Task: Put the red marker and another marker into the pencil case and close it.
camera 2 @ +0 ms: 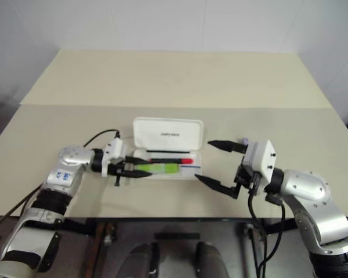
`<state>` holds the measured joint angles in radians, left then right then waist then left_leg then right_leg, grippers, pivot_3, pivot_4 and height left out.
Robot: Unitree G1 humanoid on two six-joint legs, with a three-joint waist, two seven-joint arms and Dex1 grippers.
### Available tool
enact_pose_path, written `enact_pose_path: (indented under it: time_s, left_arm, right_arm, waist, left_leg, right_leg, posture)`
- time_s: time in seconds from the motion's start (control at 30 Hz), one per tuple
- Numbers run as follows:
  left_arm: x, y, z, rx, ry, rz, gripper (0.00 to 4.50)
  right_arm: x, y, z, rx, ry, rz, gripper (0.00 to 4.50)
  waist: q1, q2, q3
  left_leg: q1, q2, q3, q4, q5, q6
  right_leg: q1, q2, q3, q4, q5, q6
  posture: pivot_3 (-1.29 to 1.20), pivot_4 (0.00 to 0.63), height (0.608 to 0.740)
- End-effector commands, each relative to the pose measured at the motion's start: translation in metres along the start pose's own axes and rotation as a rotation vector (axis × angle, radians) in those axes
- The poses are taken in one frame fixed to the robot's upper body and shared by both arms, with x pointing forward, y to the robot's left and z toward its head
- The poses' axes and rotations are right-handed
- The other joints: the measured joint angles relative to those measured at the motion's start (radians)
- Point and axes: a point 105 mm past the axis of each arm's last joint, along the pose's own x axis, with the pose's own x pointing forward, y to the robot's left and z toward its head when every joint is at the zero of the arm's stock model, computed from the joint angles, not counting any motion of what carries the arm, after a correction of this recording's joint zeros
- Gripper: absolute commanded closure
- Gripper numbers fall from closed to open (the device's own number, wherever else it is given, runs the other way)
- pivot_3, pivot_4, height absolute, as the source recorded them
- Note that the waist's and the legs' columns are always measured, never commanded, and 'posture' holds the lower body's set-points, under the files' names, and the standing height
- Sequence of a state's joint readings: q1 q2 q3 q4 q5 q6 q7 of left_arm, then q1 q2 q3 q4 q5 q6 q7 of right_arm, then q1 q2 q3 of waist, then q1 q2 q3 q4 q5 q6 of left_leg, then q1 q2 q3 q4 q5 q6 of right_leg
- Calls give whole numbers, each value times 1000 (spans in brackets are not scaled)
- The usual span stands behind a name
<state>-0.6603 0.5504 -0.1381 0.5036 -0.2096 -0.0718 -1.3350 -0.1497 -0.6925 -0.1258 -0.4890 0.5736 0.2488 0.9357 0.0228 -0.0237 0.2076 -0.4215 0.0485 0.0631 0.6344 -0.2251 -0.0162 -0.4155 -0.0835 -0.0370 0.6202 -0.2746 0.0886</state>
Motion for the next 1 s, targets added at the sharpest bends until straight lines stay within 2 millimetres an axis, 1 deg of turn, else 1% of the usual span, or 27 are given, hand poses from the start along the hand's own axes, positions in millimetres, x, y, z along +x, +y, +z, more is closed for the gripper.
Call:
enact_pose_path:
  time_s: [0.03, 0.1, 0.17, 0.23, 0.3, 0.33, 0.4, 0.43, 0.47, 0.67, 0.8, 0.87, 0.93, 1.0]
  left_arm:
    - [2, 3, 3, 36, 12, -11, 3468]
    - [3, 6, 3, 38, 7, 6, 3468]
    - [4, 7, 2, 38, 17, 9, 2747]
    - [5, 8, 2, 31, 15, 14, 2254]
    - [7, 8, 3, 29, -1, 18, 1533]
    - [8, 8, 4, 26, -7, 17, 1263]
    - [9, 6, 6, 21, -23, 10, 571]
    - [10, 6, 7, 26, -33, 9, 139]
    - [10, 5, 8, 30, -39, 9, 22]
    - [8, -2, 14, 32, -91, -26, 22]
    - [6, -8, 19, 27, -129, -49, 22]
    - [4, -10, 26, 21, -168, -58, 22]
    - [0, -10, 35, 22, -214, -56, 22]
    - [-3, -11, 42, 28, -237, -55, 22]
  right_arm:
    - [-1, 2, 13, -46, -29, -1, 0]
    - [-1, 1, 13, -46, -30, -4, 0]
    - [-1, 1, 12, -47, -30, -6, 0]
    - [-2, 1, 12, -46, -30, -7, 0]
    - [-2, 1, 12, -46, -30, -7, 0]
    - [-2, 1, 12, -46, -30, -7, 0]
    - [-2, 1, 11, -46, -31, -7, 0]
    - [-2, 1, 11, -46, -31, -6, 0]
    - [-2, 1, 11, -46, -31, -6, 0]
    - [-1, -2, 9, -31, -36, -14, 0]
    - [-2, -9, 7, 3, -50, -60, 0]
    - [-6, -26, -4, 39, -5, -165, 0]
    - [-13, -47, -22, 63, 82, -310, 0]
    - [-18, -63, -36, 78, 144, -429, 0]
  waist:
    - [0, 0, 0]
    - [0, 0, 0]
    - [1, 0, 0]
    - [1, 0, 0]
    - [1, 0, 0]
    - [1, 0, 0]
    - [1, 0, 0]
    - [1, 0, 0]
    - [0, 0, 0]
    - [-1, 0, 0]
    - [-1, 0, 0]
    - [-1, 0, 0]
    - [-2, 0, 0]
    - [-3, 0, 0]
  left_leg:
    - [0, 0, 0, 0, 0, 0]
    - [0, 0, 0, 1, 0, 0]
    - [0, 0, 0, 1, 0, 0]
    - [0, 0, 0, 2, 0, 0]
    - [0, 0, 0, 2, 0, 0]
    - [0, 0, 0, 2, 0, 0]
    - [0, 0, 0, 2, 0, 0]
    - [0, 0, 0, 2, 0, 0]
    - [0, 0, 0, 2, 0, 0]
    - [0, 0, 0, 2, 0, 0]
    - [0, 1, 0, 2, 0, 0]
    - [0, 1, 0, 2, 0, 0]
    - [0, 1, 0, 2, 0, 0]
    - [0, 1, 0, 3, 0, 1]
  right_leg:
    - [0, 0, 0, 0, 0, 0]
    - [0, 0, 0, 0, 0, 0]
    - [0, 0, 0, 0, 0, 0]
    - [1, 0, 0, 0, 0, 0]
    - [1, 0, 0, 0, 1, 0]
    - [1, 0, 0, 0, 1, 0]
    - [1, 0, 0, 0, 1, 0]
    - [1, 0, 0, 0, 1, 0]
    - [1, 0, 0, 0, 1, 0]
    - [1, 0, 0, 0, 1, 0]
    - [1, 1, 0, 0, 0, 0]
    - [1, 1, 0, 0, 1, 0]
    - [1, 1, 0, 0, 1, -1]
    - [1, 0, 1, 0, 1, -1]
  posture:
    - [0, 150, 740]
    - [0, 150, 740]
    - [0, 150, 740]
    - [0, 150, 740]
    - [0, 150, 740]
    - [0, 150, 740]
    - [0, 150, 740]
    - [0, 150, 740]
    - [0, 150, 740]
    - [0, 150, 740]
    - [0, 150, 740]
    - [0, 150, 740]
    - [0, 150, 740]
    - [0, 150, 740]
